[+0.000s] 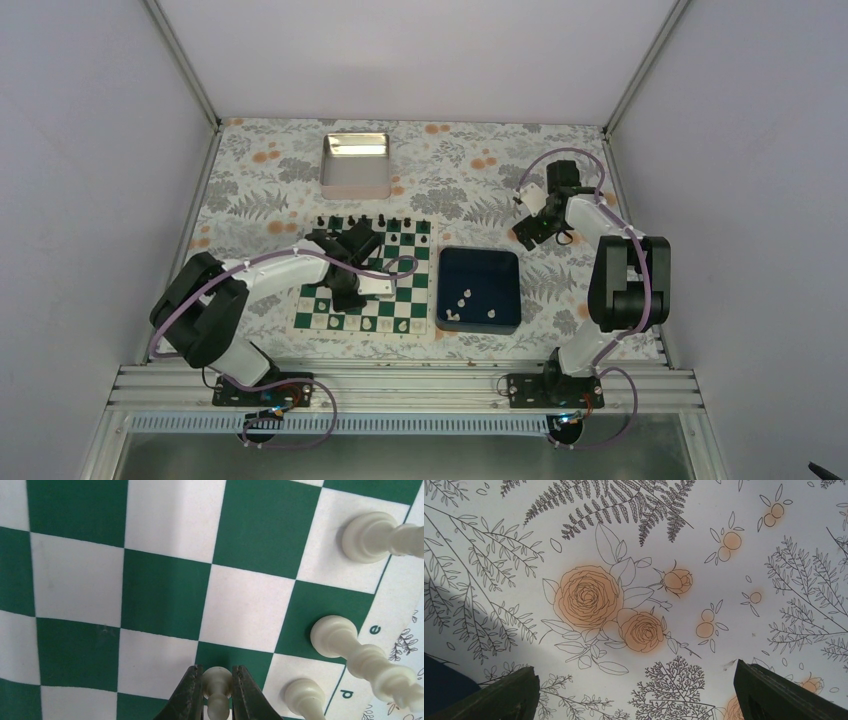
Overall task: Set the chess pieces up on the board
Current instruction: Place the chess piece on the chessboard.
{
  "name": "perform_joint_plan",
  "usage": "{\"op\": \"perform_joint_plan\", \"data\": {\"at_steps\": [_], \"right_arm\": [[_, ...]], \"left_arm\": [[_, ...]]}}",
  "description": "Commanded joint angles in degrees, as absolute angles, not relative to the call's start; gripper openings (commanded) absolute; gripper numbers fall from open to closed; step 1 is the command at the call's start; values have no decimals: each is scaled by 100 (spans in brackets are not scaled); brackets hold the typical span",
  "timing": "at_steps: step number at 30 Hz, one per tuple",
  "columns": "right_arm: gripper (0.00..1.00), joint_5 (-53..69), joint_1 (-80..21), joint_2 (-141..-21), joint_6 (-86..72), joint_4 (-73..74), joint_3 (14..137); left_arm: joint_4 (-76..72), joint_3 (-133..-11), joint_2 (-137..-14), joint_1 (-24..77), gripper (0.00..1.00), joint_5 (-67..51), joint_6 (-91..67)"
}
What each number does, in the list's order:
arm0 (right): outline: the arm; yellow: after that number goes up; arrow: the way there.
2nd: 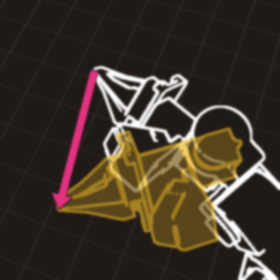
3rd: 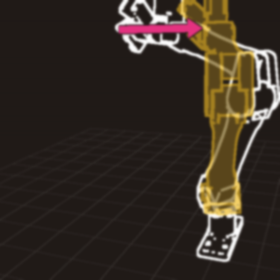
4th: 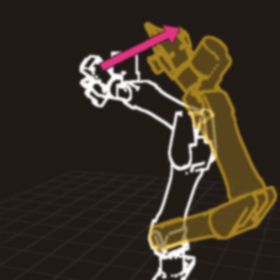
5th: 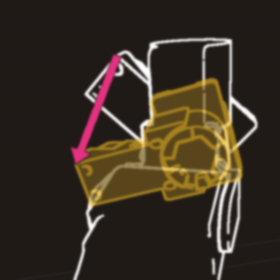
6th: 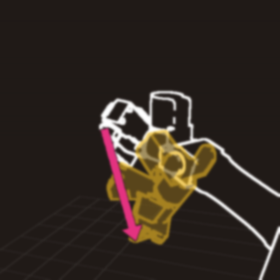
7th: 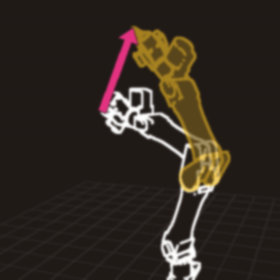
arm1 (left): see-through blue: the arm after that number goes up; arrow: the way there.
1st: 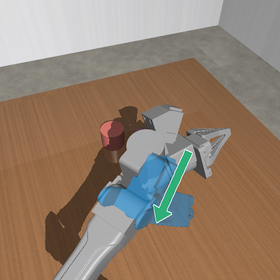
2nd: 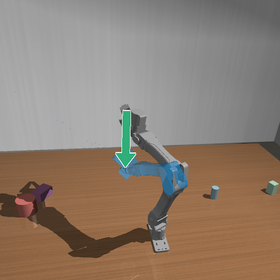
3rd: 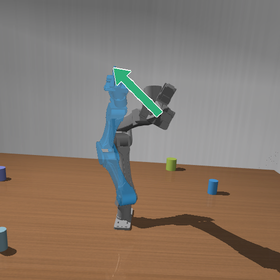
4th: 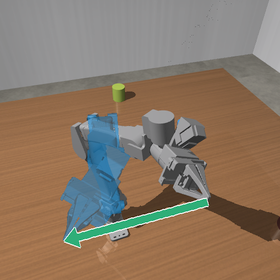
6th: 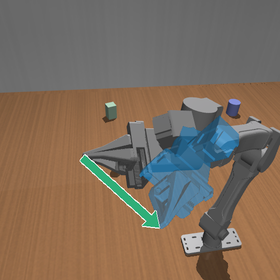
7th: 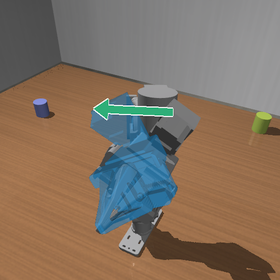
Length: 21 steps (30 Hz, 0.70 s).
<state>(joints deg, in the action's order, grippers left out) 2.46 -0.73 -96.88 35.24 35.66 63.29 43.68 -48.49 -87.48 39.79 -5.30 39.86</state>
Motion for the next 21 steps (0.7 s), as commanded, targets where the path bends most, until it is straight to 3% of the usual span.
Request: {"op": "perform_joint_plan", "data": {"at_steps": [1, 14, 21], "right_arm": [[100, 163, -108, -9783, 3473, 3546, 6355], [100, 115, -110, -9787, 3478, 3524, 6328], [100, 121, -106, -9774, 3487, 3512, 6290]], "left_arm": [[4245, -4720, -8825, 3964, 8, -732, 3958], [4246, -4688, -8882, 3964, 8, -742, 3955], [4277, -4770, -8903, 3964, 19, -668, 3941]]}}
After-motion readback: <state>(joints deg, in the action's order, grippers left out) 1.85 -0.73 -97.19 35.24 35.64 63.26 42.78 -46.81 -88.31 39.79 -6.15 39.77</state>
